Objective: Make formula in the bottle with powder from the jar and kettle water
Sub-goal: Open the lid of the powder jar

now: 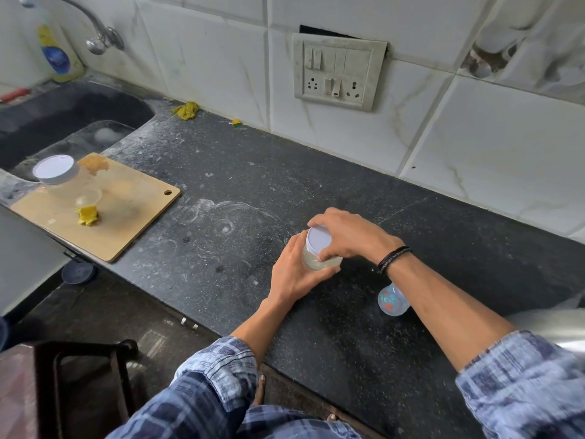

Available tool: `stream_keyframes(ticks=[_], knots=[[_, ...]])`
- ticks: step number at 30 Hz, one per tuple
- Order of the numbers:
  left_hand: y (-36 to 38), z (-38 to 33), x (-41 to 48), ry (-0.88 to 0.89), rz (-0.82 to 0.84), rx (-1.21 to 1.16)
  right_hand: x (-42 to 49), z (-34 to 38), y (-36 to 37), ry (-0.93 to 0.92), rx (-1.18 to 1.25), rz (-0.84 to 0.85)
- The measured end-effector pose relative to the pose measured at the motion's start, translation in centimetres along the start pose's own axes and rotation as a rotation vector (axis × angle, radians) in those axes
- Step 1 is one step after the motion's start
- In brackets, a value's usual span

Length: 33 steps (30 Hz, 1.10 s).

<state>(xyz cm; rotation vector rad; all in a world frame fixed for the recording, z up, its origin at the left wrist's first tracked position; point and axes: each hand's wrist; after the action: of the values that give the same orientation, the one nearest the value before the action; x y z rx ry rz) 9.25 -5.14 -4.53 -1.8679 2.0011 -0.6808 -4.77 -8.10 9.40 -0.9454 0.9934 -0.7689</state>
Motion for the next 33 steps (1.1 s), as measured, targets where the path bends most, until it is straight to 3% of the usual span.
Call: stream_keyframes(ticks=[15,19,23,28,33], knots=[[0.1,0.0,0.1,-0.005,0.009,0.014,-0.8,0.3,0.4,-0.019,0.056,-0.042],[0.1,0.1,0.1,-0.004,-0.006,0.022,-0.8,0.3,0.3,-0.066,0.084,0.012],[-0.1,-0.1,0.0,0.012,-0.007,-0.01,-0.6,0.1,0.6,0.037,0.078,-0.122],[-0.1,0.0,0.0,0.005,0.001,-0.002,-0.5,0.0,0.2,-0.013,0.072,-0.052],[0.0,0.1,0.1,0.006,0.001,0.0,-0.4,0.3,0.9,0.06,-0.024,-0.123]])
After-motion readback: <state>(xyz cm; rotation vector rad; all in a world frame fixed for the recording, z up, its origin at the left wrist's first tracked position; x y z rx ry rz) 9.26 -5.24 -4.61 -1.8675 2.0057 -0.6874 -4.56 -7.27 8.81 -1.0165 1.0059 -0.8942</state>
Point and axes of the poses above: each hand's wrist, its own x-axis towards the middle knuckle, its own y-axis out of the palm, z = x × y, and after that the axes turned 6 degrees about -y, right-handed
